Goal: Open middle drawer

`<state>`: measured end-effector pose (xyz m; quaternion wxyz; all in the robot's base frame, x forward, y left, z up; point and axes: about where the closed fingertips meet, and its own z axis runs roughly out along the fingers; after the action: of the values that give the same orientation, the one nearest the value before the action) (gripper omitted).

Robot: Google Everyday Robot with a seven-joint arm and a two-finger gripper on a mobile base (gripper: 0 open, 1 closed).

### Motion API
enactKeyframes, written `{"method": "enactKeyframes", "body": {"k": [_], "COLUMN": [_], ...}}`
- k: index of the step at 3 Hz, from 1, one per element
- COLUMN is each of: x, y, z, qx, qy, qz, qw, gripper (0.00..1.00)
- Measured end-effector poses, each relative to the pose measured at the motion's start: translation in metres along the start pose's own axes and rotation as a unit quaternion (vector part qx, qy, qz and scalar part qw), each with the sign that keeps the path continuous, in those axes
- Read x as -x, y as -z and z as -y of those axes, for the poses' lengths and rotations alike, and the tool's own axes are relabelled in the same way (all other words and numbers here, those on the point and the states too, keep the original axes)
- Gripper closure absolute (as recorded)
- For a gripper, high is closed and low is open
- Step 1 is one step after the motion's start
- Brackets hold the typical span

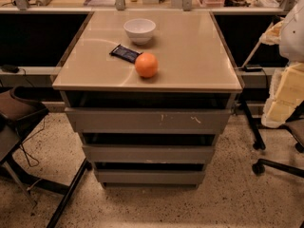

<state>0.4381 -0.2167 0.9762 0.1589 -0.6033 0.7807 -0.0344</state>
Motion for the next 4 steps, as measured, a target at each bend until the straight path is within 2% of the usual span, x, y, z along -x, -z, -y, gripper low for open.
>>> {"method": "enactKeyframes", "body": {"k": [1,2,3,4], "x": [0.0,-0.01,-0.043,-0.091], "y": [0.0,-0.014,-0.074,-0.171], "z": [0.0,-0.009,-0.03,-0.046], "qx": [0.0,0.0,0.027,0.062], "qy": [0.0,-0.009,-0.059,-0.124], "qz": [0.0,0.008,0.031,0.034], "qw": [1.0,0.9999,0.9974,0.9898], "gripper": [0.0,0.0,0.0,0.0]}}
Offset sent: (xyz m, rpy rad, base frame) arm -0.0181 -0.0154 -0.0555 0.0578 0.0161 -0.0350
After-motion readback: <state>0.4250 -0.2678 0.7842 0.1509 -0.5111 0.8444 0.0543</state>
